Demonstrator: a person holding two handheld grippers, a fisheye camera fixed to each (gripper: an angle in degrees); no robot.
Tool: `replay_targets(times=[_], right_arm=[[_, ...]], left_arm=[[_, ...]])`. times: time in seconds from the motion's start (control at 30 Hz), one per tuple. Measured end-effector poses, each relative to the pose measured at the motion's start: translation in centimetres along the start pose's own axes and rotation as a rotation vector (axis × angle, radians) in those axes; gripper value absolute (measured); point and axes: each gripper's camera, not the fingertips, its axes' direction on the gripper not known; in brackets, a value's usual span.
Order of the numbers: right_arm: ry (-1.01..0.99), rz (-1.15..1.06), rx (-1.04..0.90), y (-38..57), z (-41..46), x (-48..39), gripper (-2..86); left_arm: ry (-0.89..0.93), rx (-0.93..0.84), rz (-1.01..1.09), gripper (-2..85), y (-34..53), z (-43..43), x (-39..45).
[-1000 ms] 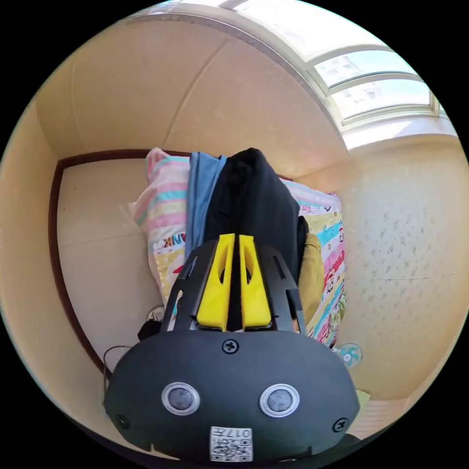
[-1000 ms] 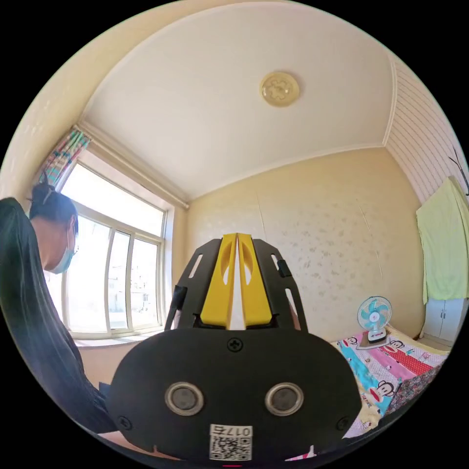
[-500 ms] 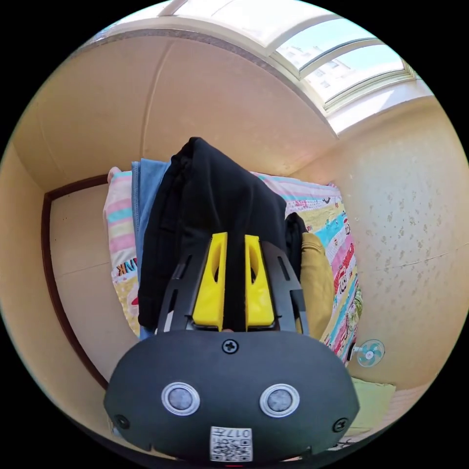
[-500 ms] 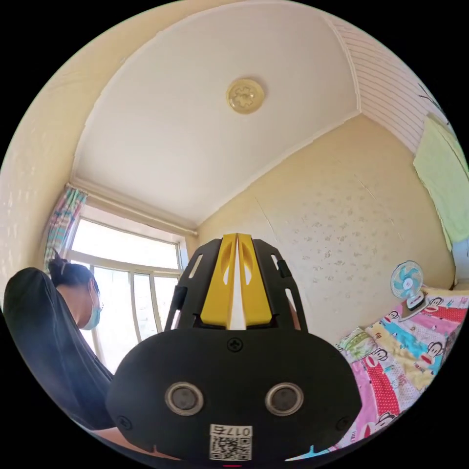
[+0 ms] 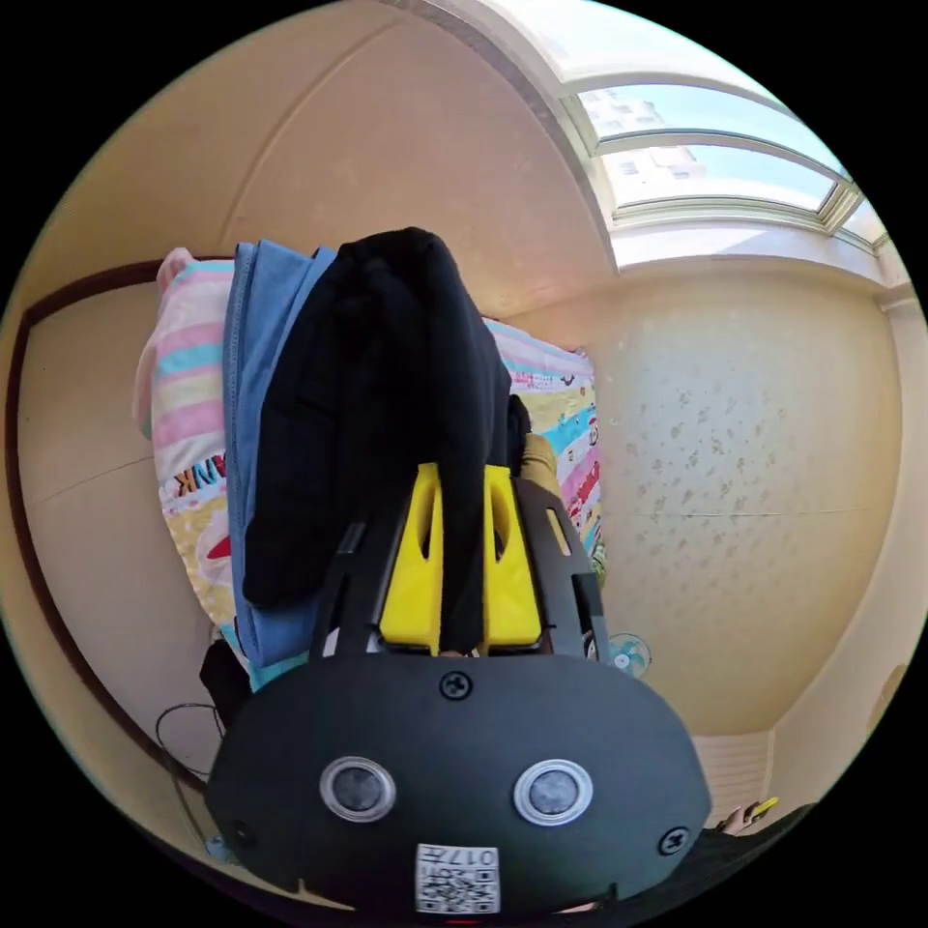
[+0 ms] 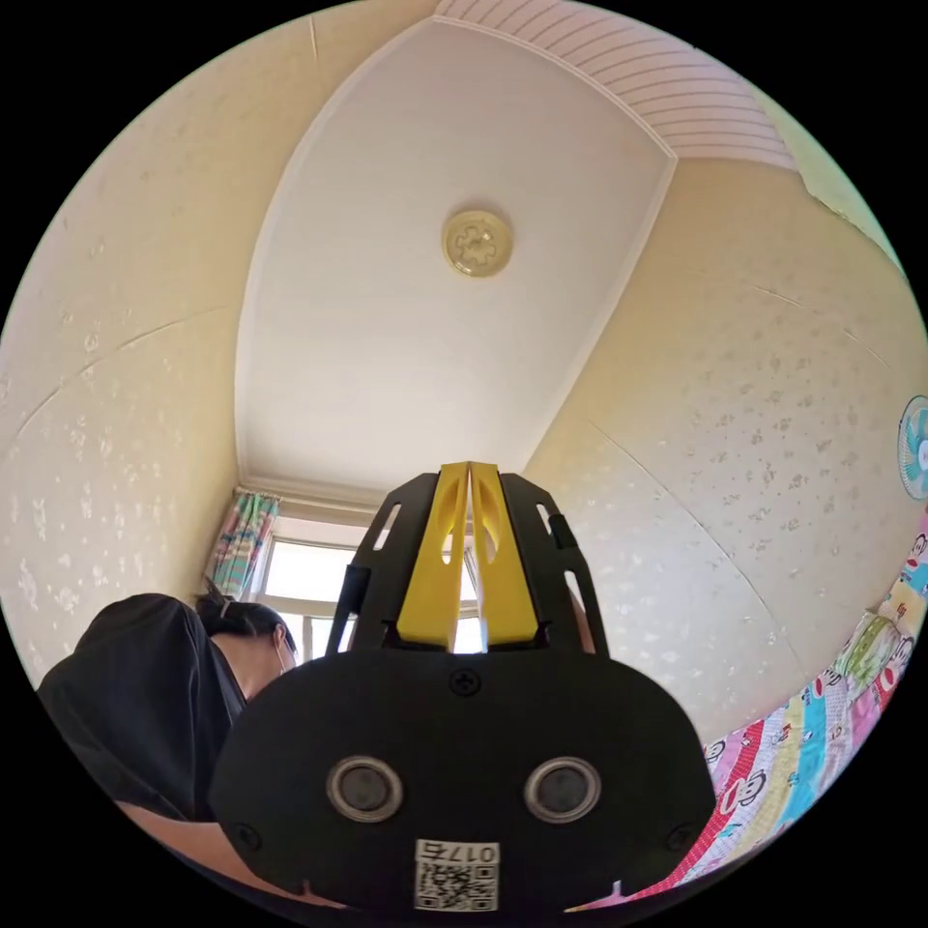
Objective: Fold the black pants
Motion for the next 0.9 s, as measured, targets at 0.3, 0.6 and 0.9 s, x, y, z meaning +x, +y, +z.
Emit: replay_targets(times=[0.3,0.6,0.9], right_arm=[[-0.007,-0.013,0.042,-0.4,-0.9,2.5,0.2],[0.014,0.079,0.010,0.6,0.5,8.1,0.4],[0.644,0.151,-0.991,11.0,12.7,18.1,3.8]], left_arm=[[0.642,-0.214,0.748,5.7,8.7,-6.3,23.6],[0.657,-1.212,1.602,7.0,42.8,2.7,39.7],[0.188,-1.501,1.198,-0.2,52.7,14.8,27.7]])
